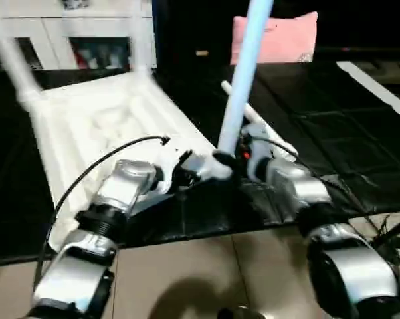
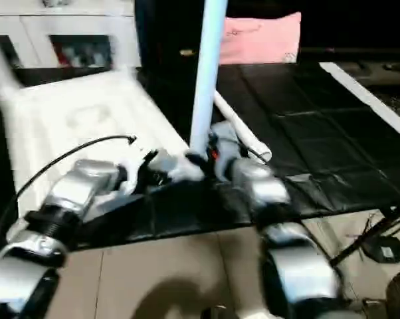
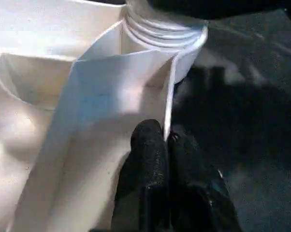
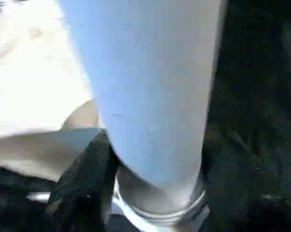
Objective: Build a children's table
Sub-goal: Rotate leg to tighten, then rotate table base
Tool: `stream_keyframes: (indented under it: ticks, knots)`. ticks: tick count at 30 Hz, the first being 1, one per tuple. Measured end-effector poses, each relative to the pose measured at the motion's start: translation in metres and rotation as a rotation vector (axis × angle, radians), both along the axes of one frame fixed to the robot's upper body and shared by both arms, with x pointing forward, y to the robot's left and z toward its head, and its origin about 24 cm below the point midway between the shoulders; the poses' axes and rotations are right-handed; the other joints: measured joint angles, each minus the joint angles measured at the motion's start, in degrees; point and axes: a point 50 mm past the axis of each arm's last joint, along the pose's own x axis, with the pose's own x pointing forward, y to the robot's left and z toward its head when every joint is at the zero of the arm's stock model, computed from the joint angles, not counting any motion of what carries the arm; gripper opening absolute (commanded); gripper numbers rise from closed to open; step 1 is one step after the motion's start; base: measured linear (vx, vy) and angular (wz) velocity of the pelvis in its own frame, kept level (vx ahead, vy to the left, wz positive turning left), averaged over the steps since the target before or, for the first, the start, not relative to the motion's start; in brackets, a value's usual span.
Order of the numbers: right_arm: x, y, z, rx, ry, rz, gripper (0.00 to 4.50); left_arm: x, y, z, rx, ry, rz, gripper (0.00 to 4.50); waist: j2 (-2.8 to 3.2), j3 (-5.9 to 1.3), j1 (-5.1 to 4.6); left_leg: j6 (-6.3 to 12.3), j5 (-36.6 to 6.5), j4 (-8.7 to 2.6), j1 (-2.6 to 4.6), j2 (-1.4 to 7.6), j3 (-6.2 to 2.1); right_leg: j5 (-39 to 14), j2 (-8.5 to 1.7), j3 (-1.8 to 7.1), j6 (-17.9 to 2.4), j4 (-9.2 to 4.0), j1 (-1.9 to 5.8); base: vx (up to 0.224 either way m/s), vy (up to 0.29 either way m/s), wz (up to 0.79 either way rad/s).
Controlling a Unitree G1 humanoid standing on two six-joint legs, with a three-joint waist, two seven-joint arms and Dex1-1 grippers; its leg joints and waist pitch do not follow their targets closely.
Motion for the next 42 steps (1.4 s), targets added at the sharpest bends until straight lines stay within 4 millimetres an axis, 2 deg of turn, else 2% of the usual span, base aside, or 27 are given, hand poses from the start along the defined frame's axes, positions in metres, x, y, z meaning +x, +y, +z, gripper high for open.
stream_keyframes:
  ticks: [7,8,12,16,17,18,23,24,25,27,30,32,33,34,36,39,42]
  knots:
    - [0.004,0.008,0.003,0.011,0.013,-0.063,2.41,0.002,-0.004,0.001,0.025,-0.027,0.049,0.0,-0.12,-0.07,0.19,0.33,0.02,-0.21,-0.01,-0.03,0.02,0.06,-0.01,0.02,-0.28,-0.02,-0.02,0.0,0.0,0.0]
    - [0.004,0.008,0.003,0.014,0.015,-0.066,2.79,0.002,-0.004,0.001,0.029,-0.029,0.049,0.0,-0.11,-0.07,0.19,0.33,0.03,-0.2,-0.01,-0.03,0.03,0.08,-0.01,0.02,-0.3,-0.02,-0.02,0.0,0.0,0.0]
    - [0.003,0.011,0.001,0.038,0.018,-0.072,2.94,0.002,-0.004,0.001,0.043,-0.041,0.049,0.0,-0.11,-0.06,0.12,0.26,0.01,-0.13,0.0,-0.02,0.02,-0.04,-0.01,0.01,-0.08,-0.02,-0.02,0.0,0.0,0.0]
    - [0.0,0.007,-0.003,0.049,0.0,-0.078,3.36,0.003,-0.004,0.0,0.062,-0.064,0.028,0.0,-0.09,-0.07,0.19,0.15,-0.05,-0.11,-0.01,-0.02,0.02,-0.02,-0.01,0.03,-0.08,0.0,-0.01,0.0,0.0,0.0]
    - [-0.002,0.005,-0.005,0.052,0.0,-0.081,3.36,0.004,-0.004,0.0,0.066,-0.07,0.024,0.0,-0.09,-0.07,0.23,0.15,-0.05,-0.11,-0.01,-0.02,0.02,-0.01,-0.01,0.03,-0.08,0.0,-0.01,0.0,0.0,0.0]
    - [-0.004,0.001,-0.01,0.054,0.003,-0.086,3.68,0.005,-0.005,0.0,0.074,-0.076,0.02,0.0,-0.09,-0.07,0.42,0.13,-0.05,-0.11,-0.03,-0.02,0.03,0.0,-0.01,0.03,-0.07,-0.01,-0.01,0.0,0.0,0.0]
    - [-0.02,-0.012,-0.031,0.059,0.014,-0.077,3.84,0.011,-0.006,0.0,0.101,-0.111,0.032,0.0,-0.06,-0.01,0.9,0.11,-0.06,-0.1,-0.04,-0.02,0.04,0.08,-0.01,0.01,-0.06,-0.05,-0.03,0.0,0.0,0.0]
    - [-0.024,-0.015,-0.034,0.065,0.01,-0.079,4.0,0.012,-0.007,0.0,0.098,-0.116,0.029,0.0,-0.06,0.01,1.08,0.11,-0.06,-0.11,-0.08,-0.02,0.03,0.08,-0.01,0.0,-0.05,-0.07,-0.03,0.0,0.0,0.0]
    - [-0.027,-0.02,-0.034,0.076,-0.003,-0.085,4.19,0.012,-0.009,0.0,0.094,-0.126,0.023,0.0,-0.06,0.03,1.42,0.12,-0.05,-0.1,-0.1,-0.02,0.03,0.09,-0.01,0.0,-0.05,-0.1,-0.05,0.0,0.0,0.0]
    - [-0.029,-0.027,-0.029,0.098,-0.048,-0.096,4.2,0.014,-0.01,0.0,0.1,-0.145,0.016,0.0,-0.07,0.04,1.67,0.13,-0.05,-0.11,-0.12,-0.02,0.04,0.1,-0.01,0.01,-0.03,-0.14,-0.05,0.0,0.0,0.0]
    - [-0.036,-0.044,-0.017,0.146,-0.118,-0.147,4.41,0.018,-0.009,-0.001,0.122,-0.192,0.033,0.0,-0.07,0.04,1.82,0.24,0.02,-0.12,-0.13,-0.02,0.04,0.12,0.01,0.03,0.02,-0.2,-0.04,0.0,0.0,0.0]
    - [-0.042,-0.05,-0.017,0.157,-0.124,-0.165,4.41,0.02,-0.009,-0.001,0.124,-0.214,0.059,0.0,-0.07,0.04,1.74,0.31,0.06,-0.13,-0.14,-0.02,0.05,0.12,0.02,0.04,0.03,-0.22,-0.04,0.0,0.0,0.0]
    - [-0.047,-0.052,-0.018,0.157,-0.119,-0.166,4.5,0.022,-0.008,0.0,0.109,-0.214,0.08,0.44,-0.06,0.05,1.63,0.32,0.06,-0.14,-0.17,-0.01,0.04,0.12,0.03,0.02,0.03,-0.26,-0.06,0.0,0.0,0.0]
    - [-0.049,-0.052,-0.019,0.156,-0.113,-0.164,4.5,0.023,-0.006,0.002,0.085,-0.217,0.1,0.56,-0.06,0.06,1.56,0.33,0.06,-0.19,-0.17,0.0,0.04,0.13,0.05,0.02,0.03,-0.33,-0.06,0.0,0.0,0.0]
    - [-0.055,-0.05,-0.022,0.148,-0.101,-0.142,4.5,0.028,-0.006,0.016,-0.023,-0.265,0.145,0.56,-0.1,0.08,1.72,0.33,0.05,-0.28,-0.25,0.05,0.01,0.14,0.11,-0.03,0.01,-0.47,-0.08,0.0,0.0,0.0]
    - [-0.056,-0.042,-0.02,0.121,-0.115,-0.114,4.5,0.035,-0.001,0.047,-0.085,-0.384,0.158,0.91,-0.1,0.08,1.86,0.33,0.04,-0.34,-0.26,0.04,0.04,0.26,0.08,-0.02,-0.19,-0.53,-0.08,0.0,0.0,0.0]
    - [-0.057,-0.038,-0.02,0.089,-0.118,-0.104,4.5,0.036,0.006,0.065,-0.109,-0.456,0.167,1.06,-0.12,0.08,2.24,0.33,0.04,-0.35,-0.27,0.02,0.05,0.24,0.06,0.0,-0.15,-0.56,-0.07,0.0,0.0,0.0]
